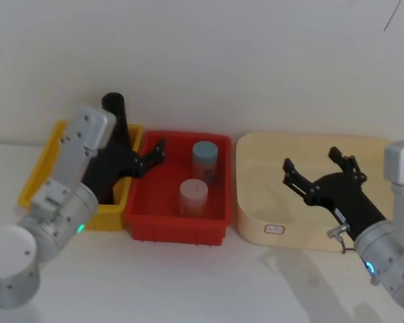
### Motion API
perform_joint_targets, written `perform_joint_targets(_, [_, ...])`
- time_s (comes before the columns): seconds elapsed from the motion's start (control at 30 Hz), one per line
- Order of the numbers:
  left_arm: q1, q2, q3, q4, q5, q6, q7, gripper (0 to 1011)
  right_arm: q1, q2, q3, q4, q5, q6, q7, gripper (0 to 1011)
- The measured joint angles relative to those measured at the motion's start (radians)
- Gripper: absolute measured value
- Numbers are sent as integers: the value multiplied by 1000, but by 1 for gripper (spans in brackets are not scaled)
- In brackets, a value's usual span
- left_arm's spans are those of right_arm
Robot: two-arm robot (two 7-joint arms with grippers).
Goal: Pick up the garbage bag with the one hand and transfer it to the other hand.
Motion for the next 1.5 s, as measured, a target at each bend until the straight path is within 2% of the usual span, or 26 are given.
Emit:
perform_joint_targets(0.13, [-2,22,-26,-44,-37,41,-34,1001,29,-3,-12,-4,14,37,23,1001])
perform_joint_targets(0.33, [1,82,-104,-123,-120,110,-105,1001,95,-24,-50,-21,35,141,50,1002])
perform_joint_targets(0.37, [5,102,-132,-142,-142,126,-124,1001,103,-28,-56,-22,36,155,51,1001])
perform_joint_targets(0.4, [7,108,-140,-147,-154,134,-133,1001,121,-38,-68,-25,40,189,52,1001])
perform_joint_targets(0.43, [13,130,-168,-162,-176,148,-152,1001,121,-38,-68,-25,40,189,52,1001])
perform_joint_targets(0.5, [22,157,-206,-175,-211,168,-182,1001,157,-62,-92,-26,45,250,51,1001])
perform_joint_targets(0.53, [22,157,-206,-175,-211,168,-182,1001,165,-68,-98,-26,45,259,51,1001])
perform_joint_targets(0.57, [31,176,-234,-181,-234,178,-202,1001,172,-73,-103,-26,46,277,50,1001])
perform_joint_targets(0.77, [60,238,-323,-167,-313,200,-281,1001,225,-123,-147,-2,47,375,29,1001])
perform_joint_targets(0.87, [70,260,-352,-142,-346,203,-317,1001,245,-145,-166,17,42,407,17,1001])
perform_joint_targets(1.0, [76,274,-372,-102,-376,203,-354,1001,267,-171,-190,43,31,439,2,1001])
perform_joint_targets(1.2, [70,284,-376,-37,-408,191,-410,1001,289,-203,-215,83,13,465,-19,1002])
perform_joint_targets(1.5, [31,271,-332,60,-424,160,-477,1001,304,-233,-235,132,-9,463,-38,1001])
